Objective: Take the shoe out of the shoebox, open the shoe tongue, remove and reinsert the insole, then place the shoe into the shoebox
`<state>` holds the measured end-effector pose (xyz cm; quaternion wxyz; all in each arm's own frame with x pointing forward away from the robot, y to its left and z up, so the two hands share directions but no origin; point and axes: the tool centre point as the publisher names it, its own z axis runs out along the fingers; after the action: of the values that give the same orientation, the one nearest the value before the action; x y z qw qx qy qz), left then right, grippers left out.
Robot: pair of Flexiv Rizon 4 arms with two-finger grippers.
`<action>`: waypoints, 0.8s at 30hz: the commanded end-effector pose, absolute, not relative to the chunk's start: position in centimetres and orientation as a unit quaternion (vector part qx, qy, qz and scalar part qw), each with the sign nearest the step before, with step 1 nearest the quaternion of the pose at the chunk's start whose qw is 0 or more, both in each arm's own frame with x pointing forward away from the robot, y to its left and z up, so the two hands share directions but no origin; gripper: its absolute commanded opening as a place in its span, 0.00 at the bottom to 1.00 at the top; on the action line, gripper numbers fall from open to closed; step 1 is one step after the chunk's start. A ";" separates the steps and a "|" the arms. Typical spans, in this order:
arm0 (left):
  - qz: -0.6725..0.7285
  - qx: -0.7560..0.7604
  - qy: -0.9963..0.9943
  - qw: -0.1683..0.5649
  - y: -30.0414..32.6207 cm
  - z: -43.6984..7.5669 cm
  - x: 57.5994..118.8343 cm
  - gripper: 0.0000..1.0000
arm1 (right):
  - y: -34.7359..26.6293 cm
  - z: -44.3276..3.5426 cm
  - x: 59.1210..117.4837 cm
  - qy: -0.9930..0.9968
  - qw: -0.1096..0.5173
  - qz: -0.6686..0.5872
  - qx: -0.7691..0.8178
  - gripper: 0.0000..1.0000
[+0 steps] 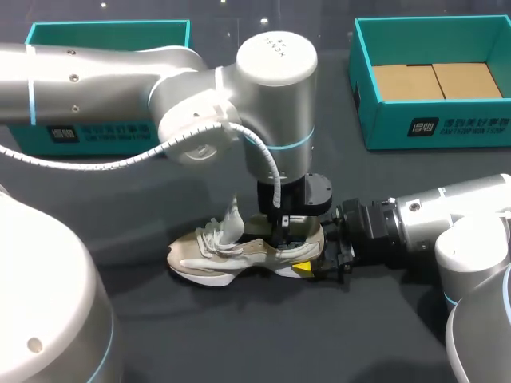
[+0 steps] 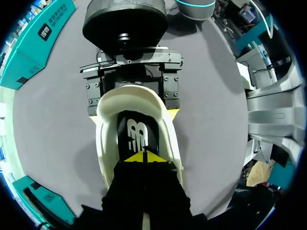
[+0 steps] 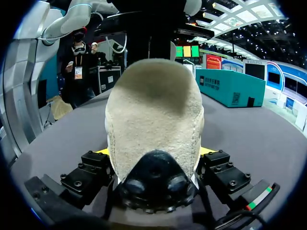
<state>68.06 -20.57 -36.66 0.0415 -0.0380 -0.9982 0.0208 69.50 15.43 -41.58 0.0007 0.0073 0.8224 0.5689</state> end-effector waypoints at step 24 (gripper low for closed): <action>0.000 -0.056 -0.997 0.054 -17.7 -39.0 65.6 0.00 | 15.5 -41.8 69.5 0.824 0.000 0.567 0.007 0.00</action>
<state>66.29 -18.16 -39.09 0.0594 -0.0562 -0.9966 -0.0032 69.48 15.44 -41.58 0.0007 0.0071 0.8224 0.5689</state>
